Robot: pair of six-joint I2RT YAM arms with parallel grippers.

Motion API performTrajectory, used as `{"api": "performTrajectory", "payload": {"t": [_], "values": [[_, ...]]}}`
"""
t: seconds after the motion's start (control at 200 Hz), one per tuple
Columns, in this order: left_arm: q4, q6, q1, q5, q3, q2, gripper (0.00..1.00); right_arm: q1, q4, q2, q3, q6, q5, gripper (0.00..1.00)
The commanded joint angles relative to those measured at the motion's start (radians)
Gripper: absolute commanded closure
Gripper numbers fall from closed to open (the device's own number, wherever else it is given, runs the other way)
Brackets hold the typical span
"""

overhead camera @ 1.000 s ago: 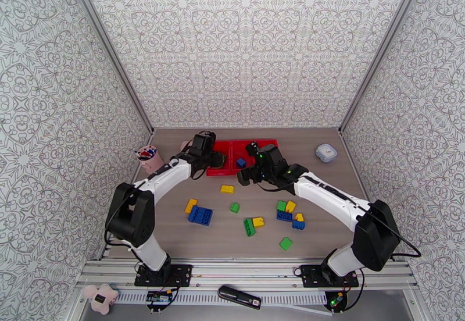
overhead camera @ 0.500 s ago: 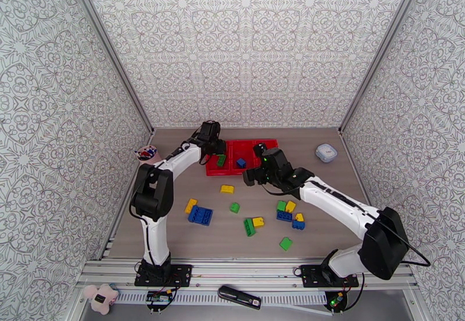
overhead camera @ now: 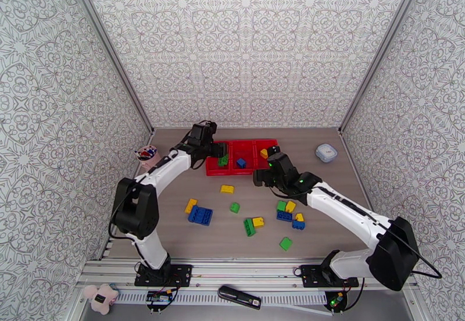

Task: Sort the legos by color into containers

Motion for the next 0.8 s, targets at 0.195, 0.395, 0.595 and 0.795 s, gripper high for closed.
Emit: {"api": "performTrajectory", "payload": {"t": [0.195,0.395,0.595,0.795], "values": [[0.134,0.224,-0.142,0.132,-0.217,-0.213,0.00,-0.058,-0.173,-0.070,-0.097,0.290,0.089,0.03],[0.241,0.311,-0.259,0.235,-0.334,-0.284,0.00,-0.127,-0.184,-0.086,-0.187,0.460,0.029,0.06],[0.323,0.353,-0.315,0.372,-0.406,-0.313,0.00,-0.167,-0.157,-0.054,-0.241,0.501,-0.055,0.06],[0.383,0.377,-0.330,0.441,-0.448,-0.330,0.00,-0.179,-0.151,0.000,-0.240,0.467,-0.084,0.13]]}}
